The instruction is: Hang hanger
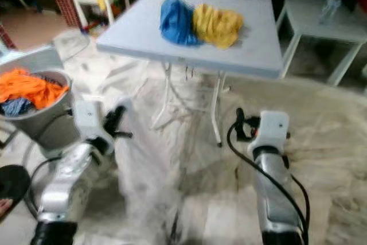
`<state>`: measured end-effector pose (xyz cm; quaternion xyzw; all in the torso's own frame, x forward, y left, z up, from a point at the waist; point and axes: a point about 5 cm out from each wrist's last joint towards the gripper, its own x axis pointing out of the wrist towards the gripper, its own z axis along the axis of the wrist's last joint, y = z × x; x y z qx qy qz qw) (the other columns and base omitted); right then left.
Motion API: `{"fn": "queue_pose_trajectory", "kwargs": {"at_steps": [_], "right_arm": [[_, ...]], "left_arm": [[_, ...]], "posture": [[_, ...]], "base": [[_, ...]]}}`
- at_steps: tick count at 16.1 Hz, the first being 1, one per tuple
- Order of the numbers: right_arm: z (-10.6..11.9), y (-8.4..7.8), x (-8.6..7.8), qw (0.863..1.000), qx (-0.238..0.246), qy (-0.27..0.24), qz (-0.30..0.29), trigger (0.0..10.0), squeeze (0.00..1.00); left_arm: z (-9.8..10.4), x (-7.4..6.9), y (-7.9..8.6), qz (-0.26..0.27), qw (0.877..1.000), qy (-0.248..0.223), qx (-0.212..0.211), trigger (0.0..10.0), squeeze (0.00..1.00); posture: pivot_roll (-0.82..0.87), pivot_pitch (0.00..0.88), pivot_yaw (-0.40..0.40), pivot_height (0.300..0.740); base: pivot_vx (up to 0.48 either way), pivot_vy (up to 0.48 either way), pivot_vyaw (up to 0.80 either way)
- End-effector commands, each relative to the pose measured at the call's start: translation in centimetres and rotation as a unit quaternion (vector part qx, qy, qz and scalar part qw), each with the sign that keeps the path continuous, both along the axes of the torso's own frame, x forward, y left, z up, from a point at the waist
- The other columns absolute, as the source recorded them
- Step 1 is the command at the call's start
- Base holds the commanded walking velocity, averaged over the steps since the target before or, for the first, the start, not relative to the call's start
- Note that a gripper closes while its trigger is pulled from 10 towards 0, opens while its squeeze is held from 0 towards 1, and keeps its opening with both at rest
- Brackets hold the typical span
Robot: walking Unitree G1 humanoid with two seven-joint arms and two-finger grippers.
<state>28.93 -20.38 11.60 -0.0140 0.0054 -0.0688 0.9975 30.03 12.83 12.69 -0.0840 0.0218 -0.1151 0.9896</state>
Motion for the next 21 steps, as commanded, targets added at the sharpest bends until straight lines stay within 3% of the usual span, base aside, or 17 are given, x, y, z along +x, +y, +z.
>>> {"fn": "queue_pose_trajectory", "kwargs": {"at_steps": [1,19,21], "right_arm": [[0.21,0.23,0.13,1.0,0.003,-0.004,0.004,10.0,0.0],[0.1,0.17,0.06,1.0,0.0,-0.001,0.005,10.0,0.0],[0.06,0.19,0.03,1.0,0.0,0.0,0.005,10.0,0.0]], "left_arm": [[0.95,0.23,0.66,0.01,1.0,-0.02,0.005,10.0,0.0],[0.78,0.32,0.7,0.015,1.0,-0.016,0.012,10.0,0.0],[0.96,0.26,0.68,0.012,0.999,-0.029,0.016,10.0,0.0]], "posture": [[-0.04,0.069,0.003,0.74],[-0.05,0.069,0.002,0.74],[-0.05,0.069,0.0,0.74]], "base": [[0.0,0.386,0.0],[0.0,0.447,0.0],[0.0,0.0,0.0]]}}
